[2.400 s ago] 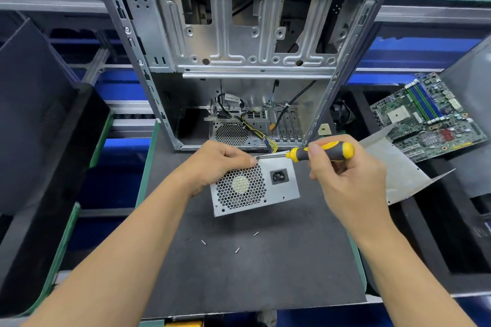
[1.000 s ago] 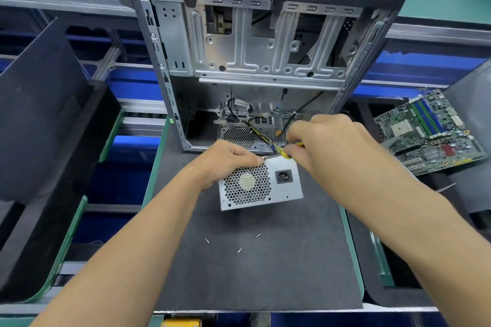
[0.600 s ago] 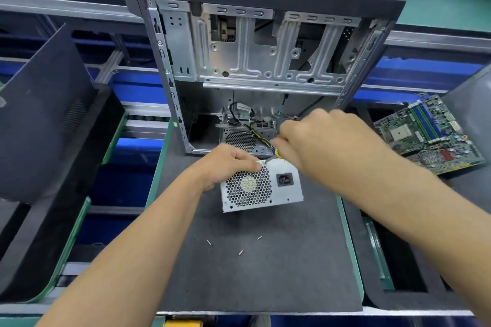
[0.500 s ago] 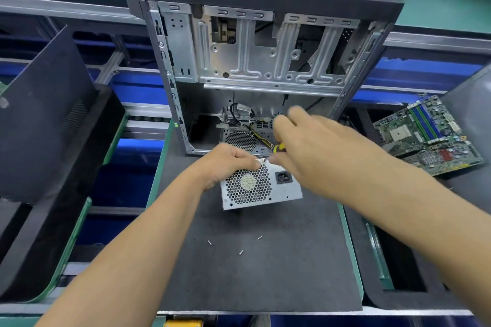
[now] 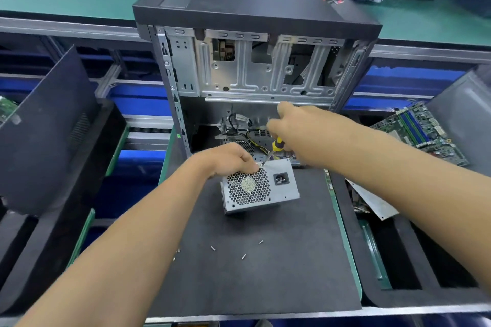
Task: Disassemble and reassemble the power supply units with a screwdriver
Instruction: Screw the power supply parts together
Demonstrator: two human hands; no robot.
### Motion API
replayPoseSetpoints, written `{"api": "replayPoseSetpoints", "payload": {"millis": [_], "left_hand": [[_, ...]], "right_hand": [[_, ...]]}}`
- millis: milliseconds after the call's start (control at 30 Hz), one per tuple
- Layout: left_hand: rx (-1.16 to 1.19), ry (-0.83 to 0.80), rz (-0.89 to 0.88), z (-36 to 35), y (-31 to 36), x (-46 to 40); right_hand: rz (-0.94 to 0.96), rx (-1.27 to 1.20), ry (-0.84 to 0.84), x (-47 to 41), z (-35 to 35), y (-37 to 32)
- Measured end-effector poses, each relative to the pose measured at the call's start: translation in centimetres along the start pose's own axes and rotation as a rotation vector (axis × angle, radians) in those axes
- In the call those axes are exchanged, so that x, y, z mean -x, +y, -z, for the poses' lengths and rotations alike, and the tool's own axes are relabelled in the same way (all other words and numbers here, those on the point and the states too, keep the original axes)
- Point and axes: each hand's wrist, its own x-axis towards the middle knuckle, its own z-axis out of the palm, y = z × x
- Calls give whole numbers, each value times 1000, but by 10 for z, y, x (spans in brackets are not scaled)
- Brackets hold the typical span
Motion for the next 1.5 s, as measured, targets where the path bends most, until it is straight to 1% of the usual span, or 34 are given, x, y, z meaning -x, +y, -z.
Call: {"api": "replayPoseSetpoints", "payload": {"millis": [67, 133, 233, 333, 433, 500, 567, 600, 667, 733, 800, 833, 867, 900, 1000, 1067, 1133, 1200, 1233, 1267, 1300, 1367, 1400, 1433, 1467, 1500], "left_hand": [[-130, -10, -9, 1, 8, 1], [-188, -1, -16, -1, 10, 4], [-269, 30, -35, -5, 8, 3], [-235, 15, -53, -7, 6, 2], [-176, 24, -71, -10, 2, 2], [-155, 29, -86, -12, 0, 1], [-142, 36, -89, -12, -1, 0], [-149, 40, -92, -12, -1, -1], [-176, 49, -100, -11, -2, -2], [-177, 58, -104, -11, -3, -3], [-175, 60, -102, -11, -4, -4], [-170, 57, -104, -12, -4, -5], [-166, 57, -107, -11, -4, -5], [-165, 53, -109, -11, -3, -5], [-158, 46, -101, -11, -5, -7], [-158, 49, -96, -11, -7, -7], [-178, 51, -91, -11, -7, -8], [-171, 58, -78, -11, -7, -8], [-164, 56, -69, -11, -6, -7], [-159, 49, -63, -11, -5, -7], [-154, 37, -60, -11, -5, -7], [-143, 16, -60, -12, -5, -6], [-140, 14, -62, -12, -4, -6], [-142, 23, -65, -13, -4, -5], [-151, 33, -66, -13, -3, -4], [-167, 38, -67, -13, -2, -3]], "right_hand": [[58, 69, -2, 1, 2, -1], [52, 108, -15, 3, 2, -6], [-57, -22, -83, 0, 2, -14], [-146, -148, -122, -13, 9, -9], [-92, -215, -136, -11, 9, -6], [-16, -152, -86, -6, 4, -6], [34, 0, -14, -3, -2, -7], [41, 47, 7, -2, -4, -8], [-26, 76, 28, -2, -6, -9], [-148, 10, -11, -3, -7, -5], [-218, -195, -124, -2, -6, 2], [-196, -274, -160, 0, -4, 3], [-142, -297, -164, 1, -1, 3], [-72, -236, -146, 1, 1, 2], [103, 66, -13, -3, 4, -5], [134, 156, 10, -7, 7, -11], [59, 140, 15, -11, 4, -18], [-110, 3, -52, -15, 4, -16], [-141, -65, -87, -15, 3, -12], [-128, -105, -131, -15, 4, -9], [-70, -102, -151, -13, 6, -7], [102, 64, -95, -12, 4, -6], [149, 148, -80, -10, 4, -7], [179, 202, -67, -10, 3, -8], [168, 211, -73, -10, 4, -10], [115, 168, -77, -12, 4, -11]]}}
